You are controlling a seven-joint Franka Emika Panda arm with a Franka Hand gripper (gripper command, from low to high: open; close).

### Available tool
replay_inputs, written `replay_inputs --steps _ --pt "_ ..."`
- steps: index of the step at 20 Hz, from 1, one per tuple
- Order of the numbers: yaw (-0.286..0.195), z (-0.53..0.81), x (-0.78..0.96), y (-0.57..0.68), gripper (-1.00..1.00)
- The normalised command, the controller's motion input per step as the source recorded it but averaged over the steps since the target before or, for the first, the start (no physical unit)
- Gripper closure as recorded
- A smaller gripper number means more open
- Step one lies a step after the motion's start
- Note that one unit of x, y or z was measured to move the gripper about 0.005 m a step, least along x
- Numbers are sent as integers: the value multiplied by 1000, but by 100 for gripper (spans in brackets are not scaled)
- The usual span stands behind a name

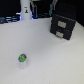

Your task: Open the kcup holder, insert the kcup into the holder, and close the kcup holder

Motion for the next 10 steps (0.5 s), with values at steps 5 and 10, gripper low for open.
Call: replay_inputs --steps 5,10 --pt "-166 29 -440 545 -100" --pt "-176 25 -432 593 -100"
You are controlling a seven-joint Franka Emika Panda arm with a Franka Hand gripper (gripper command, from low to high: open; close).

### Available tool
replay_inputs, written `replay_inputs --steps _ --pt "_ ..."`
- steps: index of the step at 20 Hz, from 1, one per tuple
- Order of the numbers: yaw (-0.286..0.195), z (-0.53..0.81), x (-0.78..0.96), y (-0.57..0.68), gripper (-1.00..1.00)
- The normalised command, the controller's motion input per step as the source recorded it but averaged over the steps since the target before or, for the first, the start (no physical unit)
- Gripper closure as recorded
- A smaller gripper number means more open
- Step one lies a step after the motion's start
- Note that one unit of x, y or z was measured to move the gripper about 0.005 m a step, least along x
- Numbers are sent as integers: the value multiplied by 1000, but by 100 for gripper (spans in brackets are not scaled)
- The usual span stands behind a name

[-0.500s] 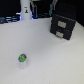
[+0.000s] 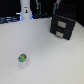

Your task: Open the kcup holder, insert the kcup into the holder, and close the kcup holder

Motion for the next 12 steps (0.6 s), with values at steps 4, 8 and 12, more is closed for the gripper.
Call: replay_inputs --steps 4,8,12 --pt "-188 9 -404 620 -100" --pt "-188 4 -396 631 -100" --pt "-185 -24 -401 632 -100"
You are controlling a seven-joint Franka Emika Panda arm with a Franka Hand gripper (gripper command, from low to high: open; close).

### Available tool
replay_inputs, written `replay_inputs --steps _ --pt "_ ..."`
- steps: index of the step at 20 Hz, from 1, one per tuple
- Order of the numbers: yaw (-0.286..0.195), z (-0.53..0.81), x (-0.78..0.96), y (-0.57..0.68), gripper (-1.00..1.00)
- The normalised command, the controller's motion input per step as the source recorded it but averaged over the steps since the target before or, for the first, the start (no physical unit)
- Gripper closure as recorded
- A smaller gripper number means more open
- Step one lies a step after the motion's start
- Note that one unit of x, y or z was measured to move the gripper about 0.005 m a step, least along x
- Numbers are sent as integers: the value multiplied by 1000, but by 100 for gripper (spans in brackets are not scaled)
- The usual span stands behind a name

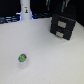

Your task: Open the kcup holder, insert the kcup into the holder, and close the kcup holder

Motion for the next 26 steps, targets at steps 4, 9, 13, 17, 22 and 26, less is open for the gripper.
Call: replay_inputs --steps 4,9,13,17,22,26 --pt "-177 -76 -416 651 -100" --pt "-166 -153 -414 676 -100" --pt "-158 -250 -290 609 -100" --pt "-158 -358 -146 503 -100" --pt "-121 -395 -52 349 -100" --pt "-90 -398 -38 286 -100"
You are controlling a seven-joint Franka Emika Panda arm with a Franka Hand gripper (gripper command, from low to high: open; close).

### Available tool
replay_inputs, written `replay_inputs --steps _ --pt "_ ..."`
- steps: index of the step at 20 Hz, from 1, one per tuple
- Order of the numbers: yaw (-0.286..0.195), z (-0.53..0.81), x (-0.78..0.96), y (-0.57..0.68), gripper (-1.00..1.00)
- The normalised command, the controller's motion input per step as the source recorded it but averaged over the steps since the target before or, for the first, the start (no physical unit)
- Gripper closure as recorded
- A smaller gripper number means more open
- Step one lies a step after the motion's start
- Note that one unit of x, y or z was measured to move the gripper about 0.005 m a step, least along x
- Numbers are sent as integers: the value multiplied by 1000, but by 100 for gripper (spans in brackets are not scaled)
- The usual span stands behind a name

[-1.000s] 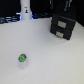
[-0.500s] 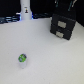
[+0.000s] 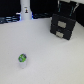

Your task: Open the kcup holder, insert the kcup into the holder, and close the kcup holder

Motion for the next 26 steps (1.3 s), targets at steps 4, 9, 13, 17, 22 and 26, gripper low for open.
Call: replay_inputs --steps 4,9,13,17,22,26 --pt "-70 -379 6 270 -100" --pt "-44 -384 -32 218 -100" --pt "-11 -410 -316 55 -100" --pt "12 -21 -230 -2 -100" --pt "29 120 -323 0 -100" --pt "3 171 -214 -165 -100"
